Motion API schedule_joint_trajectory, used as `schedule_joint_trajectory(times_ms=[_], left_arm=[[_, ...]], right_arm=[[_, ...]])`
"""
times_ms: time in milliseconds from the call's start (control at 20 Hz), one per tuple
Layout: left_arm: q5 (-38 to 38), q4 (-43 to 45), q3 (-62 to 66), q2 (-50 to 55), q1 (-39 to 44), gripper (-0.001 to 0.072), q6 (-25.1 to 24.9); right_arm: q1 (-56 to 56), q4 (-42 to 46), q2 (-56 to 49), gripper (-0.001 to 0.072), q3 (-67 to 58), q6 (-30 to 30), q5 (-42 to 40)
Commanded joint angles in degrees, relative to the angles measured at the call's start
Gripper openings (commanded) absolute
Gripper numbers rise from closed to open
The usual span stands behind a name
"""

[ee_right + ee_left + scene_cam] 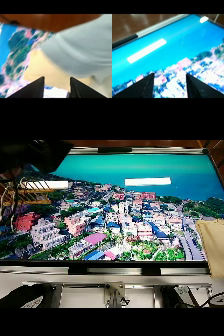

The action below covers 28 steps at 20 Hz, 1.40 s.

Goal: Fold the shirts.

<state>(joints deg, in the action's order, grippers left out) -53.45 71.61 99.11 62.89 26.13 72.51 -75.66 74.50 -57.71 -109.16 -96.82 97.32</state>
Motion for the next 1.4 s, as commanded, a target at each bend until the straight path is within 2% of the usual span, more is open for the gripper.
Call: schedule_joint_trajectory(times_ms=[0,200,350,450,550,650,750,850,900,950,1050,1150,1200,1350], left_arm=[[-5.84,1.99,-0.02,1.97,-0.07,0.0479,0.24],[-7.06,1.99,0.00,3.69,-0.04,0.0480,0.24],[-7.19,2.08,0.00,5.16,-0.13,0.0480,0.28],[-7.19,2.60,0.00,6.86,-0.52,0.0480,2.89],[-7.26,3.67,0.00,9.31,-1.60,0.0480,7.89],[-7.28,3.87,0.02,12.07,-3.39,0.0474,12.63],[-8.94,4.24,0.04,14.49,-5.20,0.0458,17.09],[-14.27,7.02,0.07,16.72,-6.34,0.0381,19.02],[-18.08,10.45,0.09,17.75,-6.36,0.0381,20.48],[-22.91,14.49,0.13,18.71,-6.32,0.0382,21.51],[-30.51,19.85,0.13,19.89,-6.23,0.0414,21.49],[-32.44,22.05,0.13,20.02,-6.25,0.0576,21.46],[-32.37,22.08,0.13,20.00,-6.23,0.0615,21.22],[-32.33,22.03,0.13,20.02,-6.23,0.0614,21.22]], right_arm=[[3.89,-7.28,-2.49,0.0455,0.02,-0.13,3.76],[19.28,-5.70,-6.51,0.0455,0.02,-3.04,1.11],[32.33,-0.39,-10.12,0.0455,0.02,-6.67,-5.09],[38.93,1.16,-13.35,0.0455,0.02,-7.58,-8.11],[44.81,1.29,-17.18,0.0455,0.02,-7.37,-10.16],[51.01,5.01,-20.24,0.0455,0.02,-5.64,-12.07],[57.27,13.81,-22.03,0.0455,0.02,-2.01,-13.05],[62.86,21.38,-23.34,0.0456,0.02,2.95,-13.16],[65.29,23.45,-24.00,0.0473,0.02,5.49,-13.11],[67.28,23.37,-24.63,0.0590,0.02,7.02,-13.00],[69.51,20.46,-25.83,0.0649,0.02,7.10,-11.89],[69.79,14.53,-26.56,0.0649,0.02,7.02,-11.28],[69.77,12.11,-26.64,0.0648,0.02,7.02,-11.08],[69.81,9.09,-26.64,0.0648,0.02,7.04,-8.76]])
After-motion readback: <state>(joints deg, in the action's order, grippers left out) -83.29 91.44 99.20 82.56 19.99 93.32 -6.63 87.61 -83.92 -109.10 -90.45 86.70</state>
